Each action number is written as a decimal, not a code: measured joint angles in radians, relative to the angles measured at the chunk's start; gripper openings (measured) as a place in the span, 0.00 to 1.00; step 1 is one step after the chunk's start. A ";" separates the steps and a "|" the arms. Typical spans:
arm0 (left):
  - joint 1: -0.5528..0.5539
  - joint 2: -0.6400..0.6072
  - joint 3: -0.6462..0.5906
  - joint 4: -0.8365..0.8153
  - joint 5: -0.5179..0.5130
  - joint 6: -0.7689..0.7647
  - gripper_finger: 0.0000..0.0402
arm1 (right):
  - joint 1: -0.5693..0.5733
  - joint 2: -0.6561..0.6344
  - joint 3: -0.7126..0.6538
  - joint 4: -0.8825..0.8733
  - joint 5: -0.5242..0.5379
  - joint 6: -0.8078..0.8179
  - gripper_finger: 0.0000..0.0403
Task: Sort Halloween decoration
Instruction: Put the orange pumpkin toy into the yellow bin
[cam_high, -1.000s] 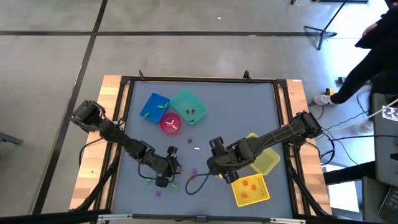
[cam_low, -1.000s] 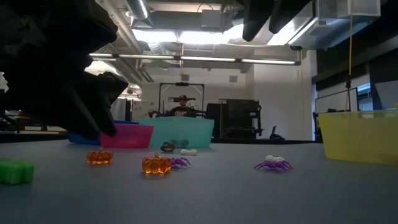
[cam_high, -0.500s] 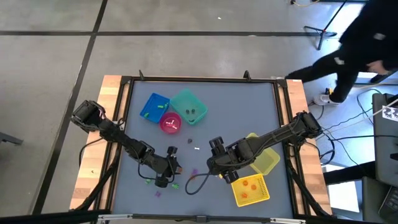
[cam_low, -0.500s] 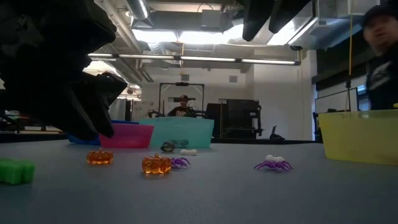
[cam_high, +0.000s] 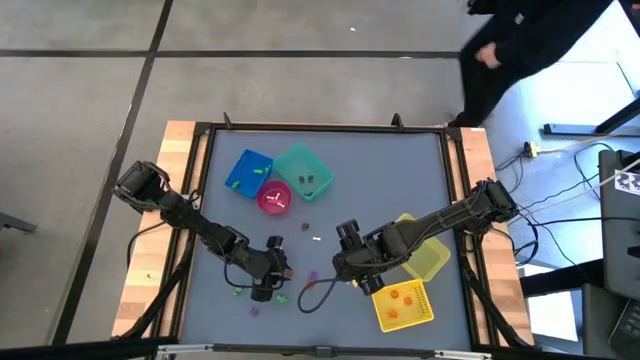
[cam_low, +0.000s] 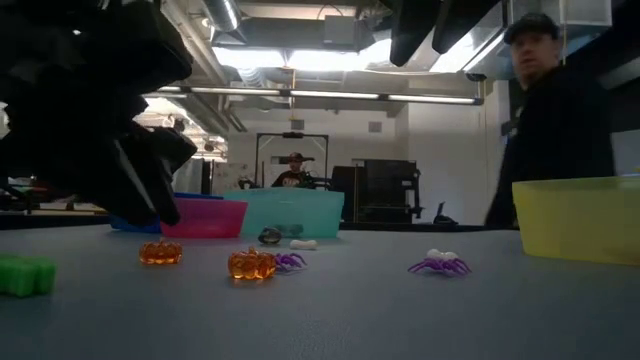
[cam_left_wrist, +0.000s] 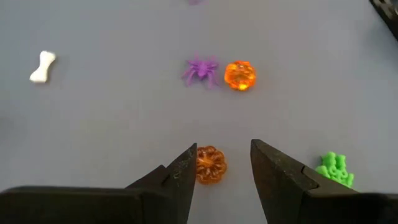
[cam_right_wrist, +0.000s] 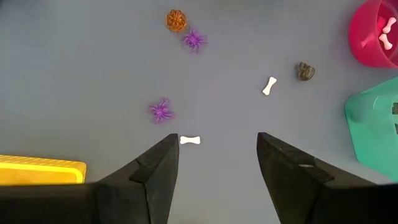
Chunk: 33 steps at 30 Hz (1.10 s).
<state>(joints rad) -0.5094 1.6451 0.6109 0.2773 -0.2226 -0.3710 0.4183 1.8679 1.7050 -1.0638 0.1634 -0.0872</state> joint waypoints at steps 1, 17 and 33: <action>0.003 0.000 0.000 0.000 0.000 -0.021 0.35 | 0.000 0.000 0.000 0.000 0.000 0.000 0.54; 0.007 0.000 0.000 -0.036 -0.003 -0.038 0.46 | 0.000 0.000 0.000 0.000 0.000 0.000 0.54; -0.001 0.081 0.002 0.006 -0.024 0.015 0.46 | 0.000 0.000 0.000 0.001 0.000 0.000 0.54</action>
<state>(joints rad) -0.5106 1.7263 0.6125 0.2834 -0.2471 -0.3565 0.4183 1.8683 1.7050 -1.0630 0.1631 -0.0872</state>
